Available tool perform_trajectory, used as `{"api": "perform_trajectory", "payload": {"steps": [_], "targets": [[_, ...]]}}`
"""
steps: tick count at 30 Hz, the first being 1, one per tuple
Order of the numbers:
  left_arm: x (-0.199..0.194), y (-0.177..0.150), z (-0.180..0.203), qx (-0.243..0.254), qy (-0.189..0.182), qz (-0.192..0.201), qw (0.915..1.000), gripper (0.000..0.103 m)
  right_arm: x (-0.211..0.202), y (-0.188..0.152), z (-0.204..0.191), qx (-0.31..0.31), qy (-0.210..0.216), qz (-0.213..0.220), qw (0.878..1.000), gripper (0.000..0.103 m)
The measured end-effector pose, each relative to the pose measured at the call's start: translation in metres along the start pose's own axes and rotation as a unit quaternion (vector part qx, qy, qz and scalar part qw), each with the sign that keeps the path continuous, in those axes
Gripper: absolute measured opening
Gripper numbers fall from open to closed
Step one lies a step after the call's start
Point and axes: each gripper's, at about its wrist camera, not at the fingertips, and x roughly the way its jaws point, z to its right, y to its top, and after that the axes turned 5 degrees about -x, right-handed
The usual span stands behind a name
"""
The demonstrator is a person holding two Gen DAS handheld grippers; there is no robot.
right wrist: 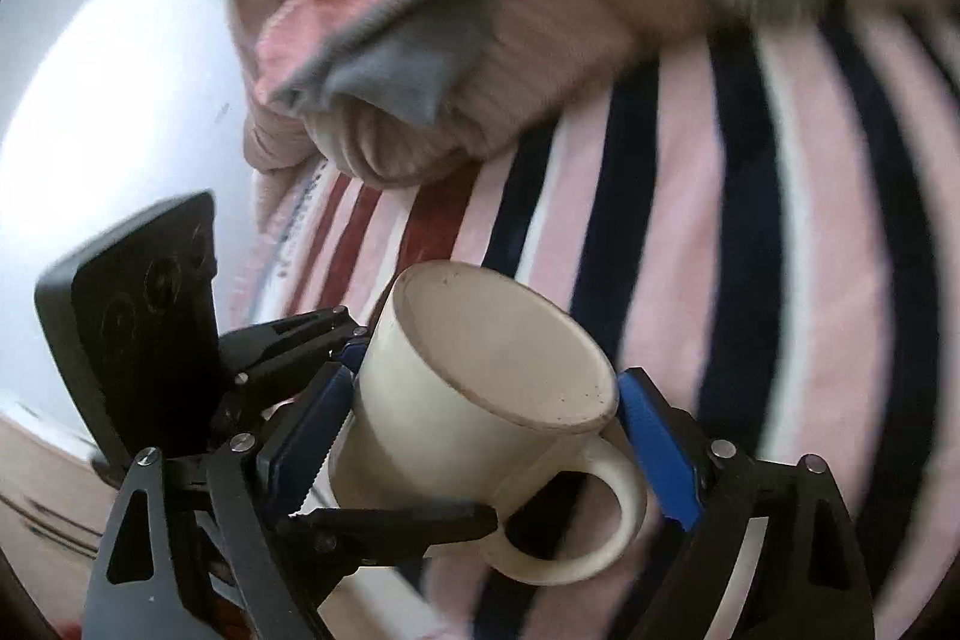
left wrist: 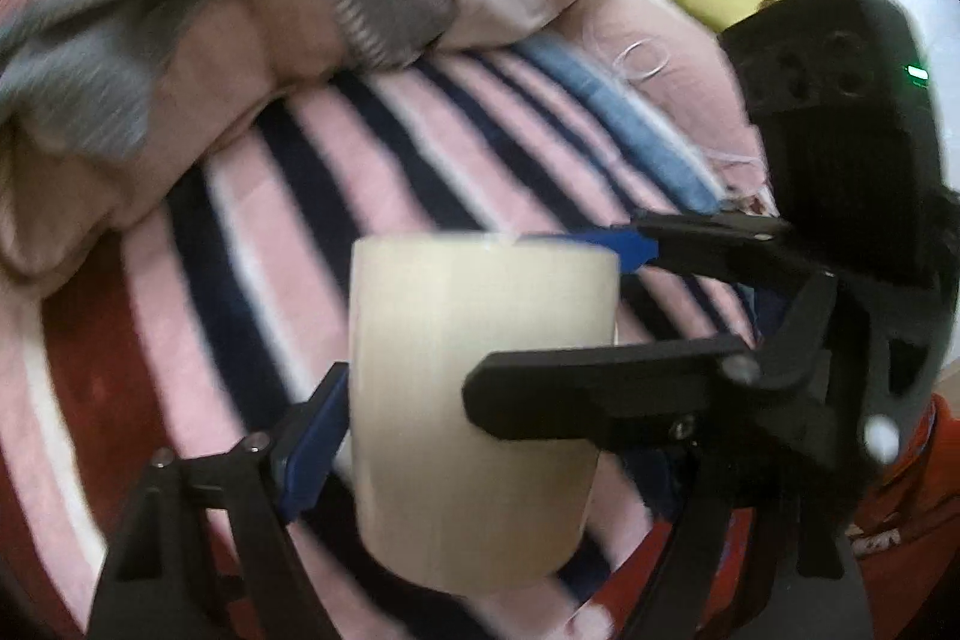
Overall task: Flip cup upside down
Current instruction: 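Grasp the mug body with the left gripper while the right gripper releases the rim, then lower the mug upside down onto the blanket with the left gripper and open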
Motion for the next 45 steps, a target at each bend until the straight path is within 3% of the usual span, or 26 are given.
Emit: {"api": "perform_trajectory", "payload": {"steps": [4, 9, 19, 26, 28, 34, 39, 45], "targets": [[0.016, -0.005, 0.03, 0.016, -0.029, 0.016, 0.9993, 0.08, -0.037, -0.005, -0.025, -0.105, -0.071, 0.028, 0.992, 0.078], [0.018, -0.027, 0.049, 0.05, -0.002, 0.04, 0.998, 0.08, -0.045, -0.029, -0.035, -0.181, -0.107, 0.004, 0.978, 0.074], [0.037, -0.012, 0.054, 0.034, -0.006, 0.055, 0.9979, 0.088, -0.056, -0.045, -0.026, -0.152, -0.087, 0.001, 0.985, 0.074], [0.011, -0.019, 0.051, 0.01, -0.012, 0.086, 0.9962, 0.091, -0.069, -0.044, -0.029, -0.146, -0.07, 0.02, 0.987, 0.075], [0.001, -0.02, 0.051, 0.001, 0.001, 0.098, 0.9951, 0.098, -0.079, -0.043, -0.031, -0.151, -0.078, 0.035, 0.985, 0.077], [-0.04, -0.027, 0.058, -0.019, 0.03, 0.152, 0.9877, 0.099, -0.117, -0.037, -0.036, -0.153, -0.081, 0.091, 0.981, 0.088], [-0.071, -0.032, 0.067, -0.062, 0.115, 0.189, 0.9732, 0.099, -0.149, -0.037, -0.045, -0.169, -0.118, 0.133, 0.969, 0.096], [-0.1, -0.039, 0.073, -0.109, 0.166, 0.219, 0.9555, 0.099, -0.174, -0.045, -0.051, -0.184, -0.161, 0.163, 0.956, 0.103]]}}
